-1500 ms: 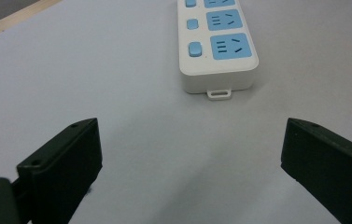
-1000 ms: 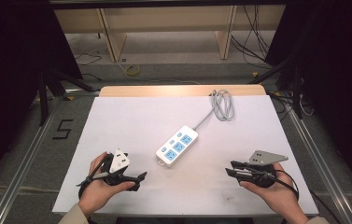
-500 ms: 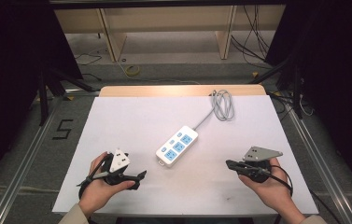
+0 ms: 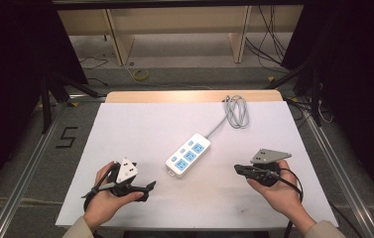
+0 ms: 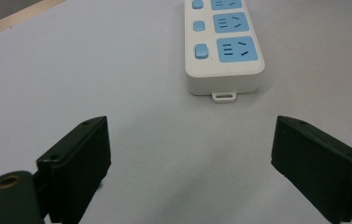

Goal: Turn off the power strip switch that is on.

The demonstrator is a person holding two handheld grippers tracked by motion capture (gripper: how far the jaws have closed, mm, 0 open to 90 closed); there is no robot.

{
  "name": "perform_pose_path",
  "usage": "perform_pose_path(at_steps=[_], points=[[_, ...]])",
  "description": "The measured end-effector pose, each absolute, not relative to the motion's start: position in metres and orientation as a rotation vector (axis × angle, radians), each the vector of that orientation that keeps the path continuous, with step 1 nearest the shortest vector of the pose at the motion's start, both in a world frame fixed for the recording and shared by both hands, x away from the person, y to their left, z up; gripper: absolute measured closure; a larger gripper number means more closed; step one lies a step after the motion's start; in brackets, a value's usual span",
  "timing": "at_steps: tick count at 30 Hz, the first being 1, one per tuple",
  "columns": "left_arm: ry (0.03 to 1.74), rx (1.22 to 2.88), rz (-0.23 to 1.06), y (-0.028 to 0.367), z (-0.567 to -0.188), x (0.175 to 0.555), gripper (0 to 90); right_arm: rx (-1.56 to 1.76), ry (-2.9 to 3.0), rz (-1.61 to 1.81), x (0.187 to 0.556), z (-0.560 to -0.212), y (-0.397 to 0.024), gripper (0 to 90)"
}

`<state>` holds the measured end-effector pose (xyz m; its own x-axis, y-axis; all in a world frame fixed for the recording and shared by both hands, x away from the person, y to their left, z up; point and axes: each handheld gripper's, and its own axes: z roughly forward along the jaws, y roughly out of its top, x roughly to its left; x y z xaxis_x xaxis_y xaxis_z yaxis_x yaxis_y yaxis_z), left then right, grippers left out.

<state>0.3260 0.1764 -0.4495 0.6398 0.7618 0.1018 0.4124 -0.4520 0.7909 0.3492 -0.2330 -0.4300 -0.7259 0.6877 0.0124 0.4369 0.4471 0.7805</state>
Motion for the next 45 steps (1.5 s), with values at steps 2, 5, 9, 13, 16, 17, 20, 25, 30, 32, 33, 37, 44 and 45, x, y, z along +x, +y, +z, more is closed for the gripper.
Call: perform_pose_path(at_steps=[2,5,9,13,16,17,20,25,30,32,33,37,44,45], points=[[0.911,2.096,0.582,0.176,-0.449,0.326,11.5,0.969,2.396,1.160,0.352,-0.430,-0.232,90.0],[0.911,2.096,0.583,0.176,-0.449,0.325,11.6,0.983,2.398,1.154,0.356,-0.431,-0.230,90.0],[0.916,2.090,0.582,0.176,-0.449,0.325,11.6,0.980,2.400,1.150,0.360,-0.430,-0.226,90.0],[0.922,2.085,0.581,0.176,-0.449,0.325,11.6,0.976,2.399,1.148,0.365,-0.429,-0.221,90.0],[0.926,2.082,0.581,0.177,-0.449,0.325,11.6,0.973,2.401,1.150,0.368,-0.427,-0.218,90.0],[0.926,2.084,0.580,0.177,-0.449,0.325,11.6,0.973,2.402,1.151,0.369,-0.427,-0.217,90.0],[0.926,2.085,0.579,0.177,-0.449,0.325,11.6,0.976,2.405,1.155,0.373,-0.426,-0.213,90.0],[0.932,2.081,0.580,0.176,-0.449,0.325,11.6,0.980,2.410,1.158,0.381,-0.425,-0.206,90.0],[0.930,2.082,0.580,0.176,-0.450,0.325,11.6,0.974,2.421,1.156,0.386,-0.423,-0.197,90.0],[0.928,2.083,0.581,0.176,-0.449,0.325,11.6,0.967,2.431,1.150,0.388,-0.423,-0.194,90.0],[0.928,2.083,0.581,0.176,-0.449,0.325,11.6,0.969,2.439,1.146,0.389,-0.423,-0.192,90.0],[0.918,2.093,0.571,0.177,-0.450,0.324,11.6,0.966,2.459,1.138,0.394,-0.424,-0.184,90.0],[0.923,2.090,0.565,0.176,-0.450,0.325,11.8,0.952,2.492,1.125,0.404,-0.424,-0.167,90.0],[0.922,2.091,0.567,0.175,-0.450,0.325,11.9,0.953,2.494,1.120,0.404,-0.424,-0.165,90.0]])
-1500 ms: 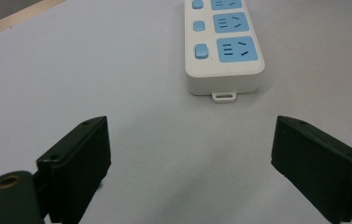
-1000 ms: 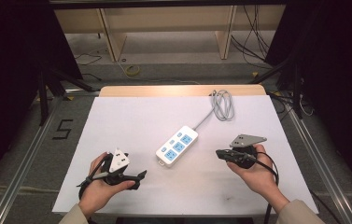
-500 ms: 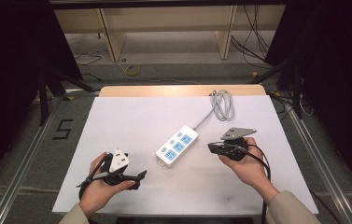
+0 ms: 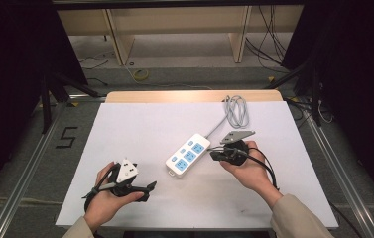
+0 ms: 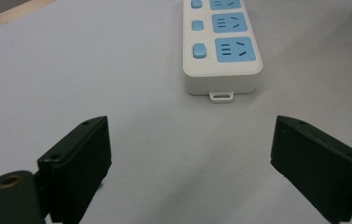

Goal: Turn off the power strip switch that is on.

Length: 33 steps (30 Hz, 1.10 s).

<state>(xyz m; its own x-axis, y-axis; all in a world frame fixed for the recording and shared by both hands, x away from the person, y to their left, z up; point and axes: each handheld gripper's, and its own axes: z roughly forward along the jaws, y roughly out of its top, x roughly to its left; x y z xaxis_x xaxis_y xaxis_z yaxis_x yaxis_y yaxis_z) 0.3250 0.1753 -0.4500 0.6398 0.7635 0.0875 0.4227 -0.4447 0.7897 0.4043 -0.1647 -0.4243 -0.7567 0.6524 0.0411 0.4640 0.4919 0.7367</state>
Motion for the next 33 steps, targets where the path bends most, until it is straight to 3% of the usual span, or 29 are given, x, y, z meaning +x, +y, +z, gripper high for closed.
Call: perform_pose_path(at_steps=[33], points=[[0.928,2.079,0.553,0.174,-0.450,0.324,12.3,0.949,2.536,1.053,0.423,-0.424,-0.133,90.0]])
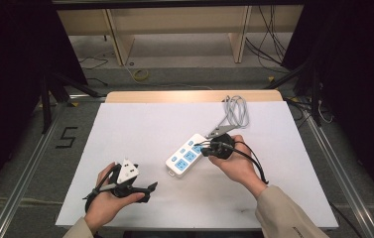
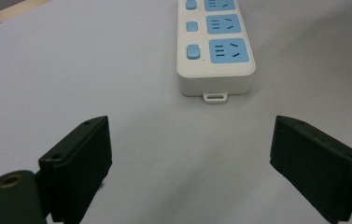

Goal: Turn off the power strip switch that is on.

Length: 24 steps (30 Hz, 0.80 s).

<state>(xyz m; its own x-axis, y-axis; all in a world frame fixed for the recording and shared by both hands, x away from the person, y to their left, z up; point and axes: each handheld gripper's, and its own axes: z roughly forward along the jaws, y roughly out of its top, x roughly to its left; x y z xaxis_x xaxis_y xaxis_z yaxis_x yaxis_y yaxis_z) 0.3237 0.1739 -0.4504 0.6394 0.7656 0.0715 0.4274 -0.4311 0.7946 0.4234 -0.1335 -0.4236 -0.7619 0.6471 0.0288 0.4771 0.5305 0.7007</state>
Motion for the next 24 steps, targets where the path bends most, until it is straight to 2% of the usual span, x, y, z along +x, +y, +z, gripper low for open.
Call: perform_pose_path(at_steps=[24], points=[[0.927,2.078,0.546,0.173,-0.451,0.323,12.4,0.952,2.570,1.000,0.438,-0.423,-0.116,90.0]])
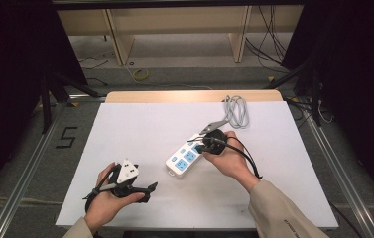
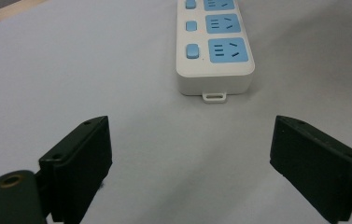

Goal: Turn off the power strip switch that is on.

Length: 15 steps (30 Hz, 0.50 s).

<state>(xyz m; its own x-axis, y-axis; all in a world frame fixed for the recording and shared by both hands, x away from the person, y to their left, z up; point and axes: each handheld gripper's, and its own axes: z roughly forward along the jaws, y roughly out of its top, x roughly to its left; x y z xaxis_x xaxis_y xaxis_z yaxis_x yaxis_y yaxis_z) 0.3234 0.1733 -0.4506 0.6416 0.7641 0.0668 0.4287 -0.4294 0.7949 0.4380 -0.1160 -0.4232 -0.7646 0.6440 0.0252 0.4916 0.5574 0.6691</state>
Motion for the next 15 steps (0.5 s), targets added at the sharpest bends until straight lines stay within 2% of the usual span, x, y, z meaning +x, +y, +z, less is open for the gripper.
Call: perform_pose_path(at_steps=[15], points=[[0.923,2.078,0.545,0.173,-0.451,0.323,12.5,0.962,2.589,0.980,0.446,-0.424,-0.102,90.0]])
